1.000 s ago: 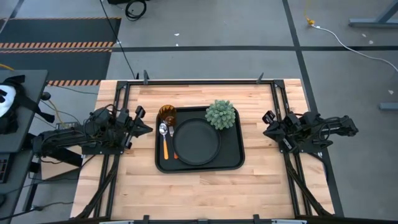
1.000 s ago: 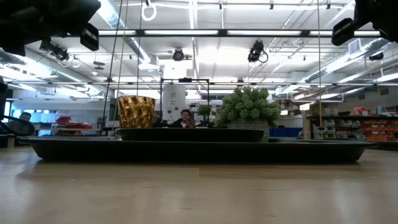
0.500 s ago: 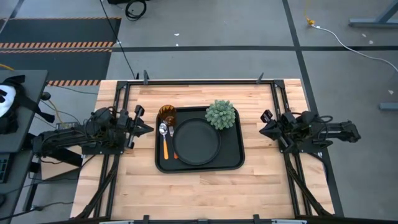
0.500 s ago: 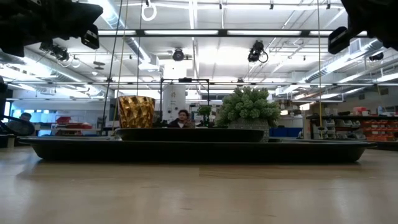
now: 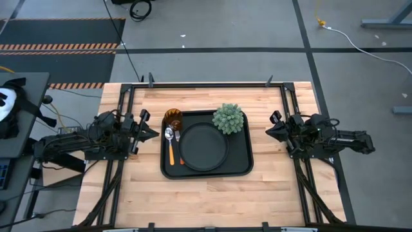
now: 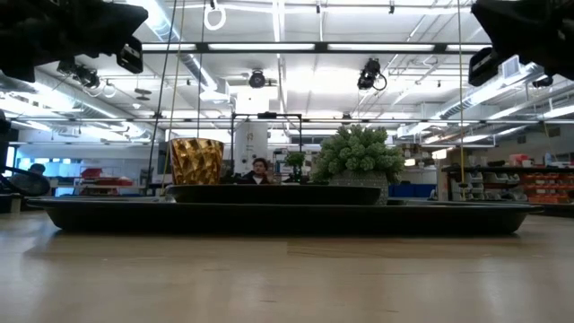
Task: Pick and place plate/cup/fork/spoon on tray
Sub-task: Remove the gray potted plant from the black serving tray
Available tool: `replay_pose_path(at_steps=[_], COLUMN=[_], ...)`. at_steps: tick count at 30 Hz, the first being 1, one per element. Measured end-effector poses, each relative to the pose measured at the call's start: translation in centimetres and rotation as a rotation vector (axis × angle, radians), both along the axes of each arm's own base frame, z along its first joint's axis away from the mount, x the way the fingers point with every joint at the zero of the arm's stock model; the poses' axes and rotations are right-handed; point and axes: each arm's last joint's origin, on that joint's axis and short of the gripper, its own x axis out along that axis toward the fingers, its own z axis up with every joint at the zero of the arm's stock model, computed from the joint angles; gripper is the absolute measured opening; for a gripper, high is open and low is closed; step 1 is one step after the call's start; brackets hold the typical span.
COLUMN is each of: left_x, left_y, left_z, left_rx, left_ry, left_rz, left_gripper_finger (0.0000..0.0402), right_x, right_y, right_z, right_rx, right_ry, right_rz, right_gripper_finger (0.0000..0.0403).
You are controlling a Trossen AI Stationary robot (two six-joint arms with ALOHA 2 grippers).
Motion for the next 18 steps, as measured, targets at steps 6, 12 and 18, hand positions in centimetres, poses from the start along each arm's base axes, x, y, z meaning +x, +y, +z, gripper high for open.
replay_pose_path(at_steps=[6,12,18], left_x=[0.0,-0.3,-0.5], left_y=[0.0,-0.1,-0.1], left_z=[0.1,1.1,1.8], left_rx=[-0.043,-0.191,-0.246], left_ry=[-0.001,-0.069,-0.131], left_rz=[-0.009,-0.055,-0.065], left_gripper_finger=[0.0023,0.0023,0.0023], right_x=[-0.1,-0.1,-0.3], right_y=[0.0,0.0,0.0], right_z=[0.2,0.2,0.7], right_rx=[-0.013,-0.014,-0.02], right_ry=[-0.024,-0.028,-0.084], right_rz=[-0.006,-0.007,-0.011], right_gripper_finger=[0.0023,0.0023,0.0023])
